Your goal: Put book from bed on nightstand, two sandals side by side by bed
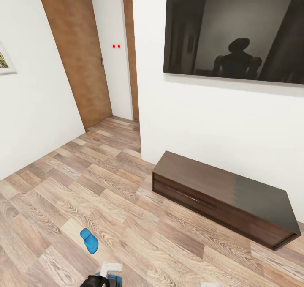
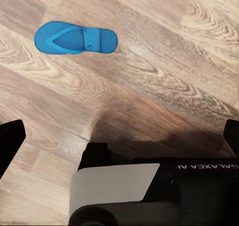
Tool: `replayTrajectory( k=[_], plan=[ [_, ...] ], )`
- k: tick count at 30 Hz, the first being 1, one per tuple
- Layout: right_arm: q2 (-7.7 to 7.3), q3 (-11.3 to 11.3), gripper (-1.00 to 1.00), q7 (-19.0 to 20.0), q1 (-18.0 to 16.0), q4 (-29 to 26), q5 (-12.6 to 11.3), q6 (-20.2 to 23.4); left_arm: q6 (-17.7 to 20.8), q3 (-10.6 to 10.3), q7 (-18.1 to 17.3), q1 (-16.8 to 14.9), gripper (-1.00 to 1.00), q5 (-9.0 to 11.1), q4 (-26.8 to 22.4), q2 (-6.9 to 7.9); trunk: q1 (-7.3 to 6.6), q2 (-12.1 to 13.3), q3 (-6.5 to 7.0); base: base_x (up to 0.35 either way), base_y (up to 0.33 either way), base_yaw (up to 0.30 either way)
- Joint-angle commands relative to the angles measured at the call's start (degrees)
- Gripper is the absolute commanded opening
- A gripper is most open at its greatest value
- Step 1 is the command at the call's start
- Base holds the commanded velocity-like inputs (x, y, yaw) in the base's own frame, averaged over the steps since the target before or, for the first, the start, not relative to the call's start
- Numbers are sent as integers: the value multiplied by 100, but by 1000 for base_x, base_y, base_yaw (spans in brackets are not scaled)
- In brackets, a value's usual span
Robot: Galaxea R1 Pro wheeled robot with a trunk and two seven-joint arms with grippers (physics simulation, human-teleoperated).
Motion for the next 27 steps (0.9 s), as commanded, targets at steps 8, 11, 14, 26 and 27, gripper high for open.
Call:
replayTrajectory(
  k=[8, 11, 14, 26, 27],
  plan=[
    [12, 38, 100, -71, -96, 182, 45, -26, 14, 12, 29, 223, 100, 28, 236, -41, 0, -3, -5, 0, 0, 0],
    [14, 40, 100, -72, -102, 206, 52, -98, 15, 20, 31, 222, 100, 75, 237, -36, 0, -3, -5, 0, 0, 0],
    [15, 43, 100, -70, -105, 214, 56, -121, 15, 25, 33, 222, 100, 171, 238, -27, 0, -3, -5, 0, 0, 0],
    [8, 47, 100, -74, -106, 218, 58, -148, 15, 25, 32, 222, 100, 297, 238, -5, 0, -3, -5, 0, 0, 0],
    [8, 47, 100, -74, -106, 218, 58, -149, 15, 25, 30, 222, 100, 298, 238, -5, 0, -3, -5, 0, 0, 0]
  ],
)
